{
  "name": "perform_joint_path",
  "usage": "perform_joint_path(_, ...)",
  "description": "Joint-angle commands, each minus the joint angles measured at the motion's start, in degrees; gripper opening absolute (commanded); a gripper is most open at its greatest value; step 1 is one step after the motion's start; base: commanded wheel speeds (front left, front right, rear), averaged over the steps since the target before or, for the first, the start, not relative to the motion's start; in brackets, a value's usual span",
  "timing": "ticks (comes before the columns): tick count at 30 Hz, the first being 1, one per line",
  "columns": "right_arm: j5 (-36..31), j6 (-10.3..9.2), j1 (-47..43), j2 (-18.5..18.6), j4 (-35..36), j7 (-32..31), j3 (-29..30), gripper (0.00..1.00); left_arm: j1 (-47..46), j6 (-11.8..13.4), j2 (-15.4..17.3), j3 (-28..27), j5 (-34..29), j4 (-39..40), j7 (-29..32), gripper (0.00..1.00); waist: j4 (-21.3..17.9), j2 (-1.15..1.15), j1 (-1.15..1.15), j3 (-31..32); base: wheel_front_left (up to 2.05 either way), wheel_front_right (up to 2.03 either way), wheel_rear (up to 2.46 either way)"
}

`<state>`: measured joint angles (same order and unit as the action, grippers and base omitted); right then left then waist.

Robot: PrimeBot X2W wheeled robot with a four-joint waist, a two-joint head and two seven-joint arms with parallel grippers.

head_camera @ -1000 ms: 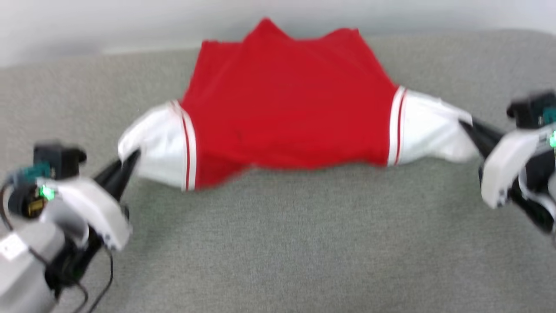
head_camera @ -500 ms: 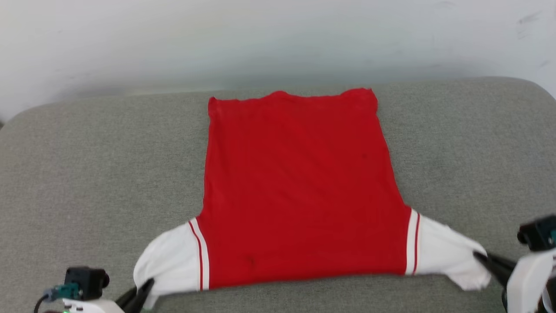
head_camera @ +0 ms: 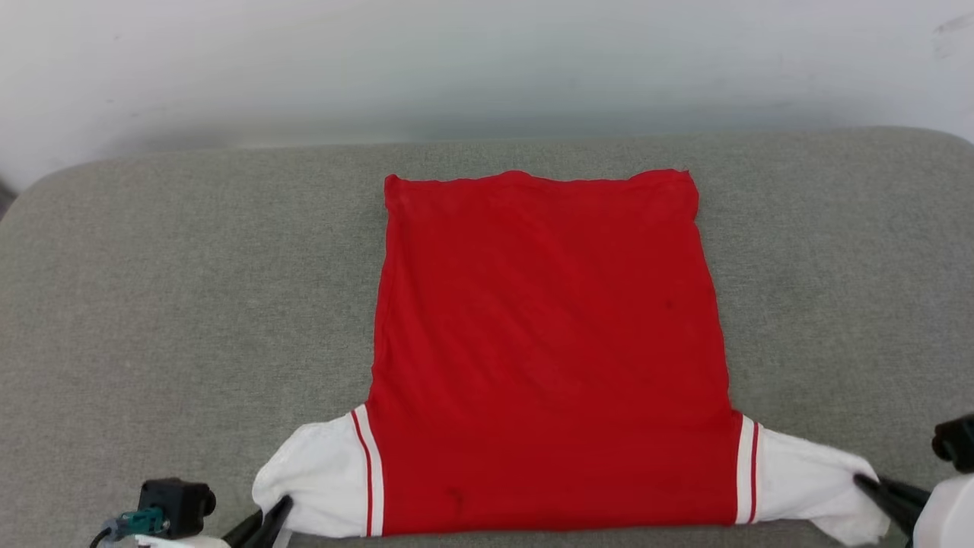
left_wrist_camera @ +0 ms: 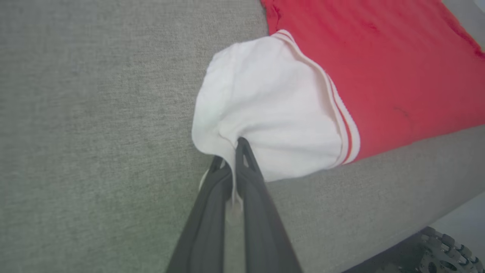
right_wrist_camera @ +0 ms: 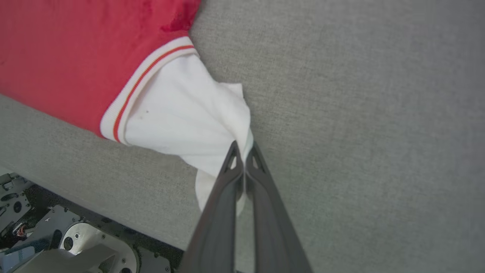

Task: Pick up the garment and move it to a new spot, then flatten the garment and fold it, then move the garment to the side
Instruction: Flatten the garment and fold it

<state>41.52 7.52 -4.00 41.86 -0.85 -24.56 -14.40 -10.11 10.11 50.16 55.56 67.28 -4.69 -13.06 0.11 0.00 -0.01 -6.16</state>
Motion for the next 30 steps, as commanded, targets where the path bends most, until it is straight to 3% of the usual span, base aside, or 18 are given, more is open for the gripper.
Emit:
perform_joint_path(1, -1.09, -0.06, 1.85, -0.34, 1.34, -0.53, 1.77, 1.0, -1.46, 0.35, -0.24, -0.13, -1.08, 0.16, -0.38, 0.0, 0.31, 0.0, 0.01, -0.79, 0.0, 0.0, 0.0)
perform_joint_path(8, -4.43, -0.04, 13.56, -0.26, 8.65, -4.17, 8.54, 1.0, -5.47, 1.83, -1.21, -1.1, -4.68, 1.81, -0.91, 0.0, 1.41, 0.0, 0.01, -4.5, 0.0, 0.0, 0.0)
perform_joint_path(13, -5.28, -0.04, 25.53, 0.41, 9.57, -7.53, 8.86, 1.0, -7.64, 2.6, -1.37, -2.22, -6.43, 3.51, -1.26, 0.0, 2.52, 0.0, 0.01, -7.96, 0.0, 0.0, 0.0)
perform_joint_path(14, -5.79, -0.05, 32.37, 0.79, 8.5, -10.06, 7.71, 1.0, -8.86, 3.03, -1.34, -2.56, -7.58, 4.36, -1.29, 0.0, 3.18, 0.0, 0.01, -10.13, 0.0, 0.0, 0.0)
perform_joint_path(17, -6.21, -0.05, 38.84, 0.84, 6.45, -13.71, 5.84, 1.0, -10.23, 3.21, -1.5, -2.83, -8.78, 5.11, -1.4, 0.0, 4.01, 0.0, 0.01, -12.34, 0.0, 0.0, 0.0)
perform_joint_path(22, -6.31, -0.04, 52.8, -0.01, -1.23, -27.78, -0.17, 1.0, -13.63, 3.33, -2.44, -3.1, -11.32, 6.78, -1.36, 0.0, 6.63, 0.0, 0.01, -17.71, 0.0, 0.0, 0.0)
perform_joint_path(30, -8.85, -0.05, 66.33, -5.34, -12.04, -43.89, -3.03, 1.0, -17.35, 4.12, -4.03, -3.74, -14.47, 8.85, -1.66, 0.0, 9.73, 0.0, 0.01, -24.8, 0.0, 0.0, 0.0)
